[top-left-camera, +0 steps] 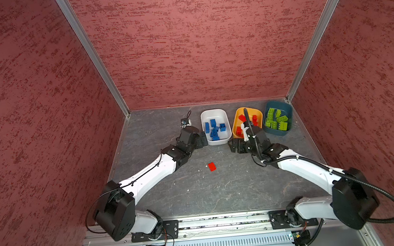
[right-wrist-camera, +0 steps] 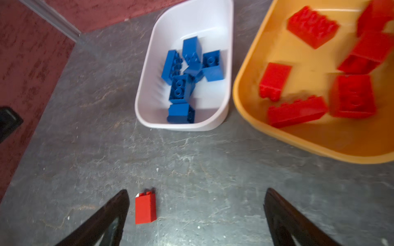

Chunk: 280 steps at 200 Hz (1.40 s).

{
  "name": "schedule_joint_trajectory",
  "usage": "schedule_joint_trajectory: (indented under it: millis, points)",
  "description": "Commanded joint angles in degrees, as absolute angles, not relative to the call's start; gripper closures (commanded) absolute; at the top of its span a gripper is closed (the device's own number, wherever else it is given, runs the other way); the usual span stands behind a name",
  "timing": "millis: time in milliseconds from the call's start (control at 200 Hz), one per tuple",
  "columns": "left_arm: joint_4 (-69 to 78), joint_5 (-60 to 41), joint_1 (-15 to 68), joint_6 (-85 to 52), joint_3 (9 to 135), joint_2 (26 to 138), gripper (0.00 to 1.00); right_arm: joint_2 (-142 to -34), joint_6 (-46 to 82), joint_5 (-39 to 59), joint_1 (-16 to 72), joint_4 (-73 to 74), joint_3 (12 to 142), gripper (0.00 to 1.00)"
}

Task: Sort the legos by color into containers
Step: 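Close the right gripper on the last red brick while the left gripper withdraws, then carry the red brick into the yellow tub and open the right gripper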

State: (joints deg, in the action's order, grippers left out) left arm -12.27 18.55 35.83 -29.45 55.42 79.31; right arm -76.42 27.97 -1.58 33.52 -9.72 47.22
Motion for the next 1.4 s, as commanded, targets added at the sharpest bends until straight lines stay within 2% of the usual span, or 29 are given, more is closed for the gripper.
schedule_joint_trajectory:
  millis: [0, 155, 235, 371, 526, 751, 1182, 1397]
  points:
    - [-10.73, 20.33, 34.0, -33.94, 51.48, 75.51, 0.0, -80.06, 30.44, -5.62, 39.03, -11.73, 50.55, 0.01]
    - [-11.94, 20.55, 30.19, -39.32, 45.69, 69.96, 0.01, -89.13, 32.59, -12.68, 47.2, -17.77, 58.17, 0.01]
    - [-14.44, 21.46, 27.97, -41.94, 43.6, 67.3, 0.01, -94.86, 31.32, -12.65, 49.6, -21.8, 63.21, 0.02]
    - [-19.47, 22.84, 24.89, -45.75, 41.54, 63.8, 0.01, -102.71, 31.29, -17.48, 53.12, -28.11, 69.9, 0.07]
    - [-22.71, 19.56, 20.5, -48.33, 40.68, 62.75, 0.01, -107.06, 30.91, -16.32, 53.79, -28.34, 71.53, 0.15]
    - [-20.54, 13.2, 18.31, -47.02, 40.74, 65.25, 0.0, -110.27, 30.76, -10.92, 53.83, -26.81, 71.63, 0.44]
    - [-19.86, 11.25, 18.37, -46.53, 42.0, 68.08, 0.01, -112.65, 29.9, -10.88, 54.05, -28.47, 71.74, 0.63]
    - [-18.35, 9.54, 18.45, -45.53, 41.88, 68.98, 0.01, -113.57, 29.36, -10.38, 54.58, -28.92, 71.28, 0.63]
